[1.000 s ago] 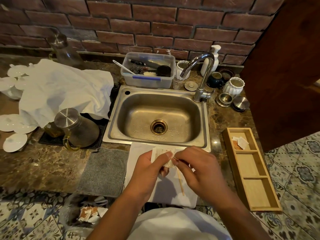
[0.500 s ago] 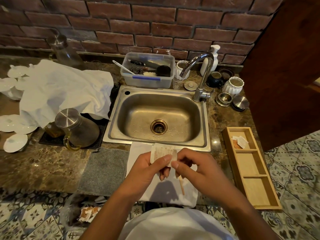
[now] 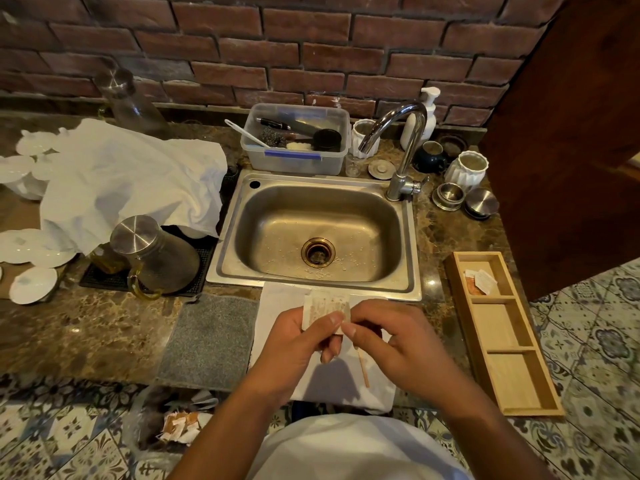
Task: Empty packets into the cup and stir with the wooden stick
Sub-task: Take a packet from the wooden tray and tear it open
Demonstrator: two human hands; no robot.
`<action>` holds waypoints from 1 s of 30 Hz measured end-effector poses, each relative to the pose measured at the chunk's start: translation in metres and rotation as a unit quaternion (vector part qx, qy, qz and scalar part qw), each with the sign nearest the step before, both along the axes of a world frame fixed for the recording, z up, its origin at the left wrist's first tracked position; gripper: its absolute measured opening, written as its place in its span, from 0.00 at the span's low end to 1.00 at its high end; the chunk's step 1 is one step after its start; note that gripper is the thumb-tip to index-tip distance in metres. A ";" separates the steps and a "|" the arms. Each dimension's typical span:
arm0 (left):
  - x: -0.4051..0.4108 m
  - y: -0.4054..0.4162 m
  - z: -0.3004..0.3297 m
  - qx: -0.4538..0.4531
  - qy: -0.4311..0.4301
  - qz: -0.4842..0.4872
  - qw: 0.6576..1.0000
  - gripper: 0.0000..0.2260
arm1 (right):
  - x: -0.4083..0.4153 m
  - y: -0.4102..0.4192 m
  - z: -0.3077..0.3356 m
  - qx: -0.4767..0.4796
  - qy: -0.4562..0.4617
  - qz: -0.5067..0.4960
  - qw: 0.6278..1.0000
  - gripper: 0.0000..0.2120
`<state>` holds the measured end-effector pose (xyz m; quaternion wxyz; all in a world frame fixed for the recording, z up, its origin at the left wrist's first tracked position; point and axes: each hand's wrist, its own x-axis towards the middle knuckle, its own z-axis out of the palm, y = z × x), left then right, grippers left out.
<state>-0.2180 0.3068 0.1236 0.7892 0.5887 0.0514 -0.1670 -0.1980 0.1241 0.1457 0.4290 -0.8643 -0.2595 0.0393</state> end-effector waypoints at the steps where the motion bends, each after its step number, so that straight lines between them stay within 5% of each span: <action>1: 0.000 0.000 0.000 -0.005 0.003 0.001 1.000 0.09 | -0.001 0.001 -0.001 -0.007 -0.019 -0.004 1.000 0.06; 9: 0.002 -0.007 0.003 -0.020 0.049 0.035 0.998 0.11 | -0.009 0.005 -0.011 -0.027 -0.112 -0.059 0.992 0.05; 17: -0.003 -0.009 0.006 0.029 0.033 0.033 0.998 0.13 | -0.005 -0.004 -0.008 0.038 0.126 -0.052 0.990 0.10; 30: -0.008 -0.004 0.000 0.096 0.039 0.011 0.995 0.12 | -0.006 -0.007 -0.016 0.018 0.115 -0.025 0.993 0.06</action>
